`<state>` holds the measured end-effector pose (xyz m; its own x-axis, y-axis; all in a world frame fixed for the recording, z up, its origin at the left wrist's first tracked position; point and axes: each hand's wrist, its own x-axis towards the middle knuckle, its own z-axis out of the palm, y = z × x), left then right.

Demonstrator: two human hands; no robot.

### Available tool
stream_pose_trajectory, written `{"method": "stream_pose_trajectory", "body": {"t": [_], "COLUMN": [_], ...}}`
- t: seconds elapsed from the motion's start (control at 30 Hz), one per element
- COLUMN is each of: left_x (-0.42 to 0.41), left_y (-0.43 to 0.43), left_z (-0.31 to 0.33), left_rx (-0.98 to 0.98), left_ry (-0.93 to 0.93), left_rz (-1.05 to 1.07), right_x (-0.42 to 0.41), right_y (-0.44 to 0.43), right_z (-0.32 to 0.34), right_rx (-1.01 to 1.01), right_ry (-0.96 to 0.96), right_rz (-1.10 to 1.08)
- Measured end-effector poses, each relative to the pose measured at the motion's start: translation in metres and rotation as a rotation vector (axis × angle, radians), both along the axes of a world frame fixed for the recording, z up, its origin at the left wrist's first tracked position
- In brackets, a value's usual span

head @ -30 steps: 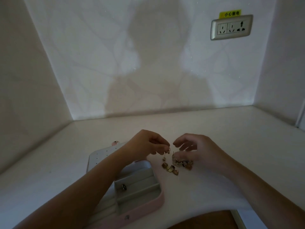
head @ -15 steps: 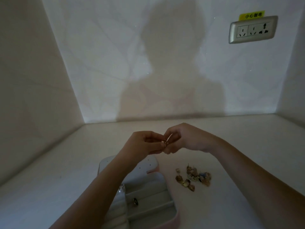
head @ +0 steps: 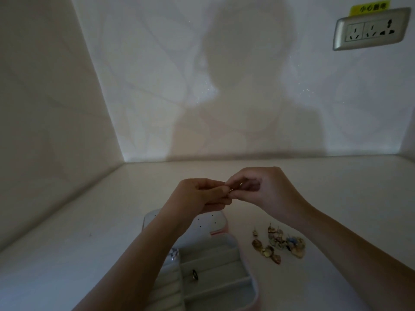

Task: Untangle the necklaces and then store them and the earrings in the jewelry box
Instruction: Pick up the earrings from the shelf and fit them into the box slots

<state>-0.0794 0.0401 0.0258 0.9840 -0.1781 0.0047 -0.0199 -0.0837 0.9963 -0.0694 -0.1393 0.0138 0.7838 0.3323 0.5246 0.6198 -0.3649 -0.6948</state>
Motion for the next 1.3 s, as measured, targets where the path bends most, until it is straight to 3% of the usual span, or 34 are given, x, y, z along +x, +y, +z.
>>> {"method": "stream_pose_trajectory", "body": {"t": [0.2, 0.57, 0.93, 1.13, 1.3], "left_x": [0.0006, -0.0006, -0.0014, -0.0007, -0.0009], "left_y": [0.0017, 0.0035, 0.0035, 0.0003, -0.0023], "left_z": [0.0046, 0.004, 0.0027, 0.0001, -0.0003], "left_rx": [-0.269, -0.336, -0.214, 0.039, 0.192], "left_ry": [0.115, 0.155, 0.085, -0.068, -0.235], "left_rz": [-0.072, -0.069, -0.045, 0.048, 0.094], "right_x": [0.0027, 0.0036, 0.0027, 0.0021, 0.0037], "right_y": [-0.0029, -0.0027, -0.0012, 0.0023, 0.0009], "right_z": [0.0045, 0.0036, 0.004, -0.0001, 0.0031], "right_rx": [0.196, 0.261, 0.238, 0.154, 0.267], "right_ry": [0.111, 0.191, 0.171, 0.148, 0.293], "right_rz": [0.028, 0.128, 0.122, 0.068, 0.128]}}
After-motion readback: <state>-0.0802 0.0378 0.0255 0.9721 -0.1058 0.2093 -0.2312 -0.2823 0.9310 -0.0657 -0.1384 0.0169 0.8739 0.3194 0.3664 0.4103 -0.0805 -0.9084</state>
